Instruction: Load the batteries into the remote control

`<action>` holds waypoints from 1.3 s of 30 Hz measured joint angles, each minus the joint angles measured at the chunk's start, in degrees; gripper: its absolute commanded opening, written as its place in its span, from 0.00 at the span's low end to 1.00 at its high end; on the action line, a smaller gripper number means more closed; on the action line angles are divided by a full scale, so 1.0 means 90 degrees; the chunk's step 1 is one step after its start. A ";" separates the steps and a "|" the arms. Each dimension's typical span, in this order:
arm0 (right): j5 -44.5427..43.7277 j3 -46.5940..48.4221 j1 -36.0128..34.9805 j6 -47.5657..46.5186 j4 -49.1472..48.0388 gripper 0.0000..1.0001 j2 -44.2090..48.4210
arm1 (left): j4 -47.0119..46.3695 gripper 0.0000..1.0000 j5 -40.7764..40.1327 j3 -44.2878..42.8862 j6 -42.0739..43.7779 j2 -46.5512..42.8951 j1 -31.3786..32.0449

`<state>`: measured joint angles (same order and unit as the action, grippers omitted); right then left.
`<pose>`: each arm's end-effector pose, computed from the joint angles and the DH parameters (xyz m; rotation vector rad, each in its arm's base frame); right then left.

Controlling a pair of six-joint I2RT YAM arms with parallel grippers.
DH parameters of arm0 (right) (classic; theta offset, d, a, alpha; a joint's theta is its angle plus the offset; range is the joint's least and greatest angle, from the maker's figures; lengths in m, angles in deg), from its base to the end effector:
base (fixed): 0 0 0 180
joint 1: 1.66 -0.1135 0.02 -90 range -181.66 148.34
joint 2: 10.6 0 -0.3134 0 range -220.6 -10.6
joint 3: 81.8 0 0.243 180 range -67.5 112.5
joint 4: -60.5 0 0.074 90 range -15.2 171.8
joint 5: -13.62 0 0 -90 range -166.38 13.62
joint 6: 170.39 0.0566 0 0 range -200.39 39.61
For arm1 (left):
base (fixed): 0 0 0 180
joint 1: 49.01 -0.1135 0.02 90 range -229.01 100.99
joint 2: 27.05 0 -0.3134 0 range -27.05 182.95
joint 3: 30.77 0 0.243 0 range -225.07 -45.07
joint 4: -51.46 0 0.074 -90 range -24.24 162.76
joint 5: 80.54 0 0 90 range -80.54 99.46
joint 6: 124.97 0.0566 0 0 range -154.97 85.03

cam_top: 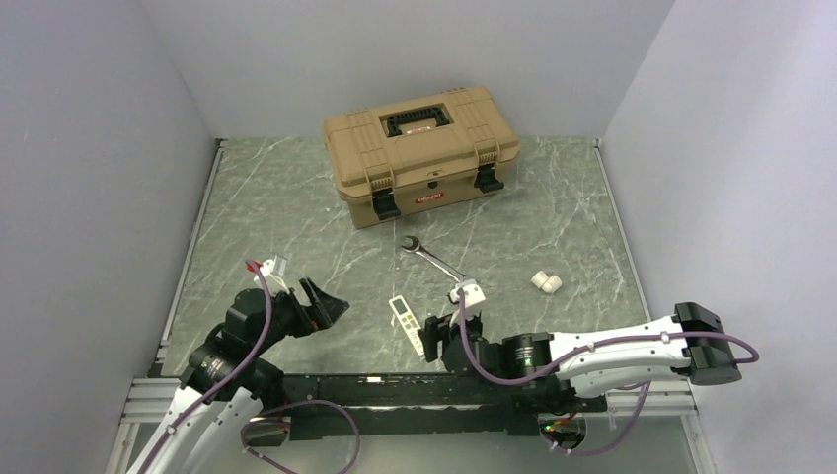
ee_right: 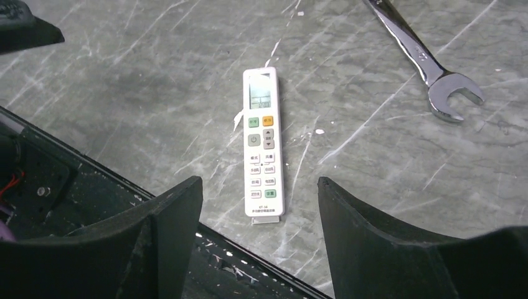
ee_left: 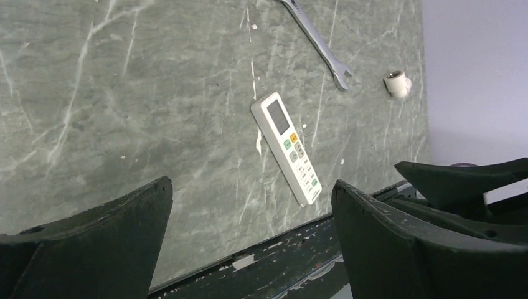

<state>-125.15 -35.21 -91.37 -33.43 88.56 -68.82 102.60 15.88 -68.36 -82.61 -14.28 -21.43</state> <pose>0.0435 0.1784 0.2598 -0.3329 2.0199 0.5388 0.0428 -0.0295 0.2270 -0.3018 2.1377 -0.9135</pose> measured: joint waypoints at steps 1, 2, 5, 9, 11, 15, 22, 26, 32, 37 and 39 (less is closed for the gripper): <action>-0.0046 -0.0024 0.0002 0.0010 0.0002 0.71 0.0078 | 0.0027 0.99 -0.0029 0.0000 0.0027 0.0012 0.0000; -0.0046 -0.0041 0.0027 0.0010 0.0000 0.71 0.0148 | 0.0051 1.00 -0.0049 0.0000 0.0041 0.0015 0.0000; 0.0221 -0.0109 0.0265 -0.0029 -0.0080 0.66 0.0282 | 0.0070 1.00 -0.0095 0.0000 0.0061 0.0015 0.0000; 0.0709 -0.0240 0.0680 -0.0027 -0.0168 0.54 0.0328 | 0.0032 0.99 -0.0126 0.0000 0.0117 0.0075 0.0000; 0.0945 -0.0277 0.0767 0.0000 -0.0148 0.49 0.0325 | -0.0036 0.98 -0.0131 0.0000 0.0165 0.0187 0.0000; 0.1185 -0.0277 0.0835 0.0131 -0.0092 0.39 0.0294 | -0.0330 0.96 -0.0129 0.0000 0.0274 0.0583 0.0000; 0.1610 -0.0236 0.0852 0.0187 -0.0061 0.21 -0.0214 | -0.0865 0.94 -0.0097 -0.0092 0.0459 0.1569 0.0000; 0.1834 -0.0163 0.0867 0.0180 -0.0129 0.15 -0.0835 | -0.1285 0.92 -0.0063 -0.0129 0.0508 0.2025 0.0000; 0.2171 -0.0163 0.1071 0.0160 -0.0381 0.09 -0.1158 | -0.2125 0.80 0.0010 -0.0143 0.0510 0.2878 0.0000; 0.2523 -0.0163 0.1265 0.0039 -0.0692 0.06 -0.1268 | -0.2919 0.67 0.0143 -0.0143 0.0529 0.3791 0.0000; 0.2684 -0.0153 0.1292 -0.0034 -0.0750 0.05 -0.1360 | -0.3206 0.63 0.0180 -0.0148 0.0542 0.4104 0.0002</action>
<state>-101.00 -36.58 -79.74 -33.74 81.80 -81.06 73.75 17.50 -69.69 -77.73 22.66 -21.41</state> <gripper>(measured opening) 0.062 0.677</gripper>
